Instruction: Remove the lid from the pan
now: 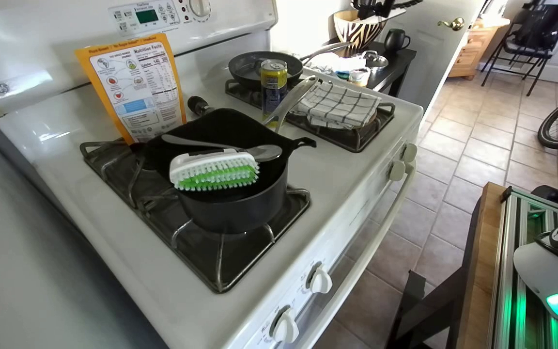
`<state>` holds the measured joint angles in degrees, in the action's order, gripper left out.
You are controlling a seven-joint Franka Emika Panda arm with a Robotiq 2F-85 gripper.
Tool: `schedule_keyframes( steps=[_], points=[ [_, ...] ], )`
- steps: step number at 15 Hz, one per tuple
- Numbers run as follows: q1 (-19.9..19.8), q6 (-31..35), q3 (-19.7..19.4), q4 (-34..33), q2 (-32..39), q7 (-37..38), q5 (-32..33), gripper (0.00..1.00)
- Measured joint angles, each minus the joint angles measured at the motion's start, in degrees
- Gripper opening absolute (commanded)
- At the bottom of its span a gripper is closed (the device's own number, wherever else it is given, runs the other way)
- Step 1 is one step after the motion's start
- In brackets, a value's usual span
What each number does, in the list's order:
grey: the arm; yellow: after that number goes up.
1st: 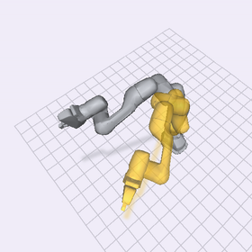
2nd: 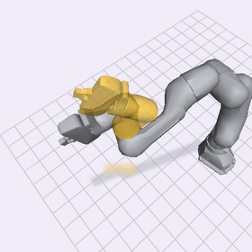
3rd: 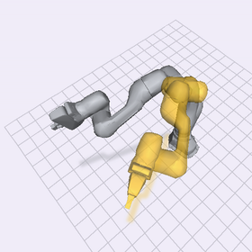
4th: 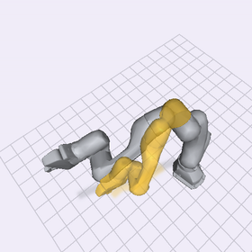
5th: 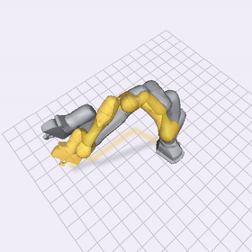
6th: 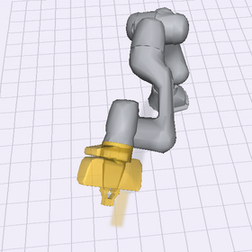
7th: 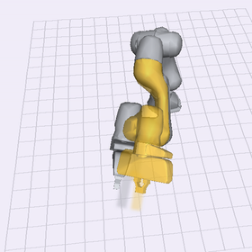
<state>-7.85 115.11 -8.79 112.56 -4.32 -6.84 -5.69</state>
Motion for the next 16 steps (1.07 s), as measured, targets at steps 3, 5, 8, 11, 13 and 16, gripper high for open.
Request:
schedule_keyframes(
  steps=[3,5,8,11,13,16],
  points=[
    [1.7,11.2,1.5,-3.9,4.5,-3.3,-2.8,1.0],
    [2.7,18.0,3.0,-6.3,8.3,-4.6,-4.8,1.0],
    [3.4,19.0,4.8,-9.7,12.8,-5.3,-7.5,1.0],
    [3.3,19.0,4.7,-10.7,13.5,-5.6,-7.7,1.0],
    [3.4,20.2,5.0,-10.3,13.7,-4.6,-7.3,1.0],
    [4.4,25.1,5.9,-9.4,15.7,-1.0,-6.7,1.0]
  ],
)
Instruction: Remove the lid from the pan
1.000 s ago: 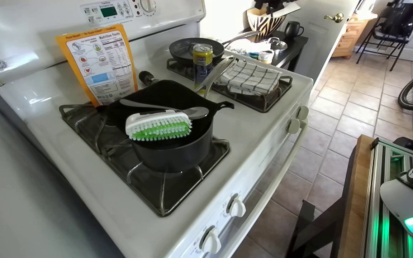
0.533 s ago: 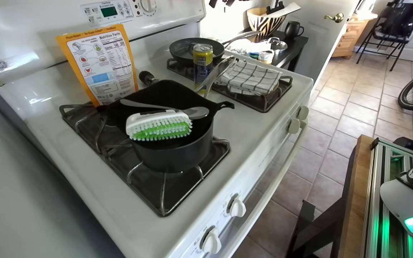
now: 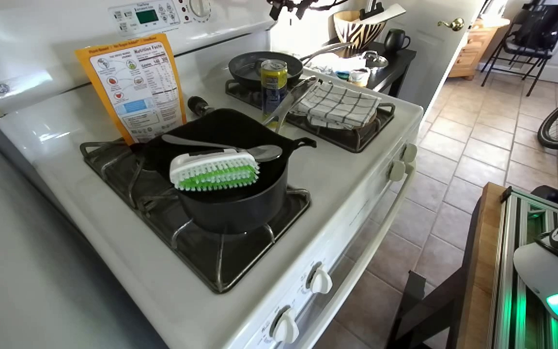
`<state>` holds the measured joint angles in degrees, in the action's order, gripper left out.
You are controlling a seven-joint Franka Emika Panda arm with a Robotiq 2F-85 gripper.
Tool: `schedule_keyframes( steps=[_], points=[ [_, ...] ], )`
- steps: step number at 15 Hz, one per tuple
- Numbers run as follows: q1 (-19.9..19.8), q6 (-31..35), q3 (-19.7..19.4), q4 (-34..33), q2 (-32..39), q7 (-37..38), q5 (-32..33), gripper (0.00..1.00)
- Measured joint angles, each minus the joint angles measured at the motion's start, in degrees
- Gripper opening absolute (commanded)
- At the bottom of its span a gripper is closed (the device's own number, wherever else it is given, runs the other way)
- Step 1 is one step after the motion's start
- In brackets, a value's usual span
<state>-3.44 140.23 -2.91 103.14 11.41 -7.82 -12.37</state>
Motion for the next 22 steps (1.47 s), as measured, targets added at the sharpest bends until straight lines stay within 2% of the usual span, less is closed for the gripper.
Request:
schedule_keyframes(
  steps=[3,5,7,10,11,12,13,15,19,20,21,22],
  points=[
    [1.2,3.5,0.1,0.7,2.7,4.0,4.7,1.0],
    [1.6,3.8,0.1,0.8,4.4,5.3,6.9,0.96],
    [1.6,3.9,0.5,0.8,5.6,5.3,6.9,0.91],
    [1.6,4.6,1.1,0.8,7.1,5.3,6.6,0.73],
    [1.6,4.6,1.3,0.7,7.4,5.3,6.5,0.78],
    [1.5,4.6,1.4,0.7,7.7,5.3,6.4,0.73],
    [1.5,4.6,1.4,0.6,7.9,5.3,6.3,0.76],
    [1.3,5.0,1.4,0.6,8.1,5.3,6.1,0.74],
    [0.6,8.9,1.9,0.6,9.3,4.7,4.7,0.62],
    [0.2,9.9,2.4,0.6,9.7,3.9,3.7,0.64],
    [-0.2,10.6,3.0,0.6,10.1,3.0,2.8,0.58],
    [-0.6,11.1,3.6,0.5,10.4,2.0,2.1,0.58]
  ],
)
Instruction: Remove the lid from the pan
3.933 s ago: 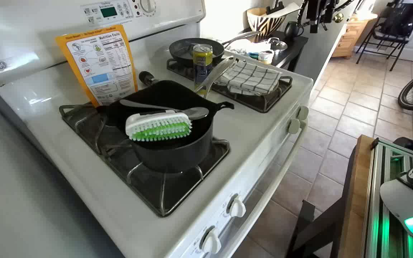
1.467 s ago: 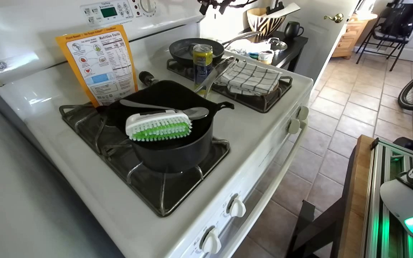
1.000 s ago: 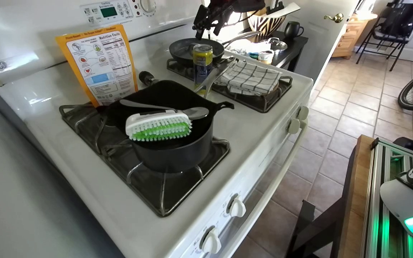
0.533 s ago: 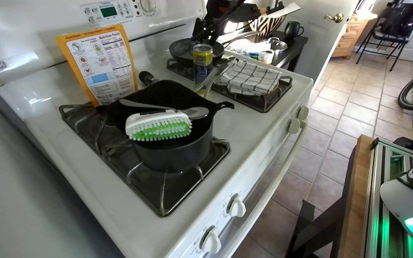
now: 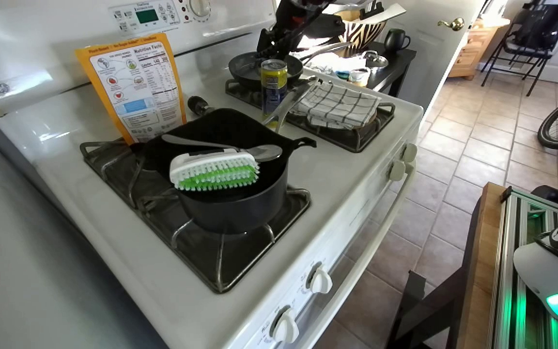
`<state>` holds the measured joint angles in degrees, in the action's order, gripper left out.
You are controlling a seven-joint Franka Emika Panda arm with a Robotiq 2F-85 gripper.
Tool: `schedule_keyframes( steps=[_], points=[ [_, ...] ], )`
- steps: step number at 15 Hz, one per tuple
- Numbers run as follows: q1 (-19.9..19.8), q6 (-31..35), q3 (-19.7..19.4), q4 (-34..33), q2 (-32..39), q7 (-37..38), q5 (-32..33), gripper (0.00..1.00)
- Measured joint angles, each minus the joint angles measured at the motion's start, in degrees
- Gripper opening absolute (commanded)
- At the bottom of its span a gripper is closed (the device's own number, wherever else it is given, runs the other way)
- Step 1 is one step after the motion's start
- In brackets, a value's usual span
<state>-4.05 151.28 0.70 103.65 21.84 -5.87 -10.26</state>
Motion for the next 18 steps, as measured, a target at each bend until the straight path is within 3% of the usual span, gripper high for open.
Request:
schedule_keyframes(
  steps=[1,3,7,10,11,14,15,18],
  points=[
    [-0.4,0.1,0.5,-0.1,0.3,-1.0,-0.4,0.5],
    [-1.0,0.1,1.2,-0.1,0.6,-2.8,-0.4,0.55],
    [-1.8,0.1,1.5,-0.1,0.7,-5.8,-0.4,0.53],
    [-2.2,0.0,1.6,-0.1,0.6,-7.5,-0.4,0.36],
    [-2.2,0.0,1.6,-0.1,0.7,-8.0,-0.4,0.23],
    [-2.4,0.0,1.9,-0.1,0.7,-9.0,-0.4,0.18],
    [-2.5,0.0,1.9,-0.1,0.7,-9.2,-0.4,0.05],
    [-2.5,0.0,2.0,-0.1,0.8,-9.8,-0.3,0.05]
  ],
)
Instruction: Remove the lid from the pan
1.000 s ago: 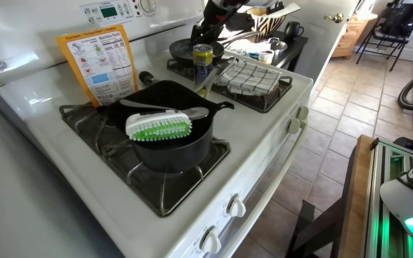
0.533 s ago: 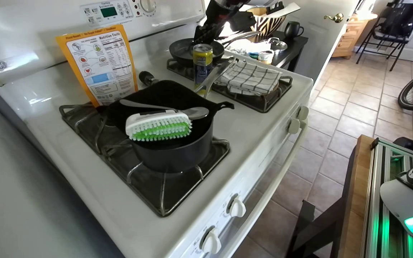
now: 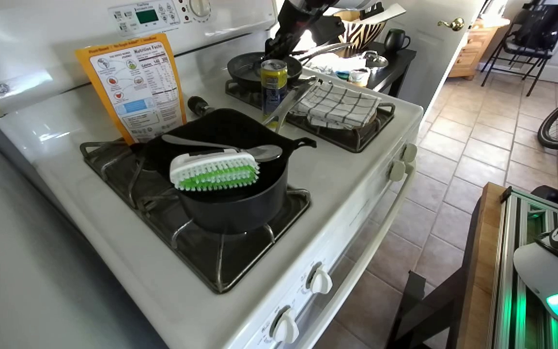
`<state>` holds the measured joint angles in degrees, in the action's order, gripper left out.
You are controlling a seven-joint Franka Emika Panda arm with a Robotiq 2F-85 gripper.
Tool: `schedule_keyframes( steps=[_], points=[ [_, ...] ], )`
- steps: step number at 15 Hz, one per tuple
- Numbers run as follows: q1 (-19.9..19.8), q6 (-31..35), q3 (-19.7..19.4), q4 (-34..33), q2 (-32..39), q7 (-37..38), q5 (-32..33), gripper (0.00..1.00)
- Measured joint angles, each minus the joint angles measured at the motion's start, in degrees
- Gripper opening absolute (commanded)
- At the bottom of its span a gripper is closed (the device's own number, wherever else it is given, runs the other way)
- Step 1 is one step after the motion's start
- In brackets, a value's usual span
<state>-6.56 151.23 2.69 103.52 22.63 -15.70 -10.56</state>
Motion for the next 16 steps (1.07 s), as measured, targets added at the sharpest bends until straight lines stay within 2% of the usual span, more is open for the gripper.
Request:
schedule_keyframes(
  steps=[7,16],
  points=[
    [-0.4,0.0,0.0,-0.2,-1.5,-0.2,0.1,0.05],
    [-1.9,-2.9,-0.2,3.0,-11.5,-0.5,-2.4,0.05]
  ],
)
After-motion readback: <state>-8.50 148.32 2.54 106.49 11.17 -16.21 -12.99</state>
